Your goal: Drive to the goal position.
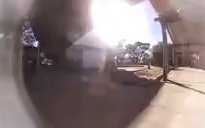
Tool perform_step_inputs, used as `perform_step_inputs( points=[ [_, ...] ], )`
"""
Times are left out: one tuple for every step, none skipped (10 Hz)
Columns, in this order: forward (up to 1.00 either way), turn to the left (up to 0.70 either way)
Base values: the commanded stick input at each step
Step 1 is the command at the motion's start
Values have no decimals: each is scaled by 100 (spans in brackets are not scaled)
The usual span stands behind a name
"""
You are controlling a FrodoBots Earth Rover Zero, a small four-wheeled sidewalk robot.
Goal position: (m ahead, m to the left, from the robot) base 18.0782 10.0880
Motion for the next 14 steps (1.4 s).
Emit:
perform_step_inputs(
  points=[
    [100,41],
    [100,41],
    [100,41],
    [100,21],
    [100,6],
    [100,1],
    [100,1],
    [100,1],
    [100,1],
    [100,1],
    [100,1],
    [100,1],
    [100,1],
    [100,1]
  ],
)
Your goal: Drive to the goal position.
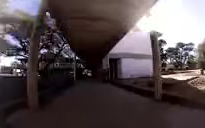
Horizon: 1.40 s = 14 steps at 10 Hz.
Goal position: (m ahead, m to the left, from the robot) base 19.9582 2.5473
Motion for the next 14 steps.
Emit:
perform_step_inputs(
  points=[
    [100,1],
    [100,1],
    [100,1],
    [100,1],
    [100,1],
    [100,1],
    [100,1],
    [100,1],
    [100,1],
    [100,7],
    [100,27],
    [100,41],
    [100,41],
    [100,6]
  ],
)
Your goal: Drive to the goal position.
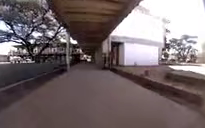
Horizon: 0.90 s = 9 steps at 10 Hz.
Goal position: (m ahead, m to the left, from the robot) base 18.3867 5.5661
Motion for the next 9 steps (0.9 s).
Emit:
perform_step_inputs(
  points=[
    [100,3],
    [100,1],
    [100,1],
    [100,1],
    [100,1],
    [100,1],
    [100,1],
    [100,1],
    [100,4]
  ],
)
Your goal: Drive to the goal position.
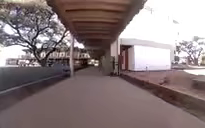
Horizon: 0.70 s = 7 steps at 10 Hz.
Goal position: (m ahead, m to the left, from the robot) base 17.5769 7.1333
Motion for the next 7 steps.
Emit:
perform_step_inputs(
  points=[
    [100,7],
    [100,41],
    [100,41],
    [100,1],
    [100,1],
    [100,1],
    [100,1]
  ],
)
